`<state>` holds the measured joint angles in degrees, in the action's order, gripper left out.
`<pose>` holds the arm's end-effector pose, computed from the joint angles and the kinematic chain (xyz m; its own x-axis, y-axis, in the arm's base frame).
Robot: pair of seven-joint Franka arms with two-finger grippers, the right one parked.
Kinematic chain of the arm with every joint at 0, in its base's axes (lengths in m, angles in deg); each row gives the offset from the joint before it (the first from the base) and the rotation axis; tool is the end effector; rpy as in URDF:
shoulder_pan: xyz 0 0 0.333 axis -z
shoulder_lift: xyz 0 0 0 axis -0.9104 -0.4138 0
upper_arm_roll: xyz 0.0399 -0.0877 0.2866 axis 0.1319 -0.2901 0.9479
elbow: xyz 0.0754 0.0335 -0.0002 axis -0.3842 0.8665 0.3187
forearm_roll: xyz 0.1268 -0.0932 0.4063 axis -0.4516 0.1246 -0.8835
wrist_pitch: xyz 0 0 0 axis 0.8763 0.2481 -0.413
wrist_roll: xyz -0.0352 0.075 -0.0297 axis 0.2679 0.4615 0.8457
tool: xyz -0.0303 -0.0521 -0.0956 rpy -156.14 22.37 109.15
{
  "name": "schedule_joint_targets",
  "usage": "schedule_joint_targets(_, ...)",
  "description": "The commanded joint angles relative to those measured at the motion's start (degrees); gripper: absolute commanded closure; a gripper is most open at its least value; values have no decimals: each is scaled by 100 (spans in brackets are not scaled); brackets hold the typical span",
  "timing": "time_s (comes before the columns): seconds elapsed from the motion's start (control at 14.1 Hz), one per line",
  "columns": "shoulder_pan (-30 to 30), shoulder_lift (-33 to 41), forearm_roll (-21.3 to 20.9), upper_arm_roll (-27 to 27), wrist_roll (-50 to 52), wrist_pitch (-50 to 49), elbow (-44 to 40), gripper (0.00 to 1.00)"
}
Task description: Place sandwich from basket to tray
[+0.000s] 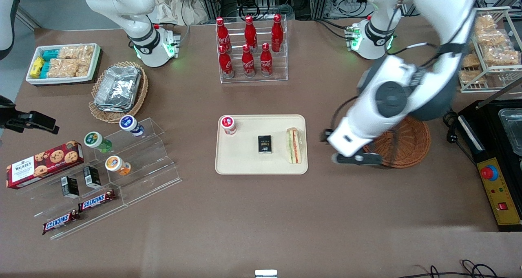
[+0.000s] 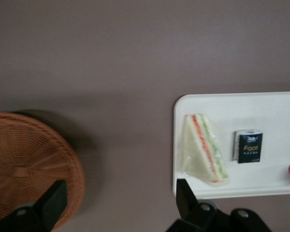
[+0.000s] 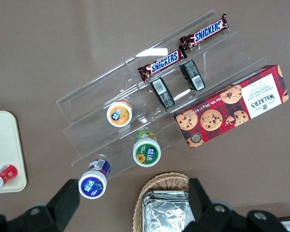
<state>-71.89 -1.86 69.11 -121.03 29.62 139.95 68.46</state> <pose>0.6392 -0.2488 0.4285 0.9963 -0.0385 -0.0765 -0.0344 -0.9980 0.0539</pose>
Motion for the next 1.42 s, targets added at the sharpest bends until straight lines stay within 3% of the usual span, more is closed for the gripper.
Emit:
schedule_joint_targets(0.0, -553, 618, 147, -64, -452, -522, -93, 0)
schedule_joint_targets(0.43, -1291, 1120, 103, -29, -1865, -1621, -603, 0)
schedule_joint_targets(0.71, -1450, 1428, 199, -47, -1938, -1666, -577, 0)
schedule_joint_targets(0.85, -1145, 1822, 252, 346, -1930, -1639, -385, 0)
schedule_joint_targets(1.06, 329, 2087, 269, 1830, -1912, -1701, -278, 0)
schedule_joint_targets(1.28, 597, 2202, 261, 2132, -1955, -1657, -164, 0)
schedule_joint_targets(1.35, 885, 2211, 200, 2481, -1982, -1674, -173, 0)
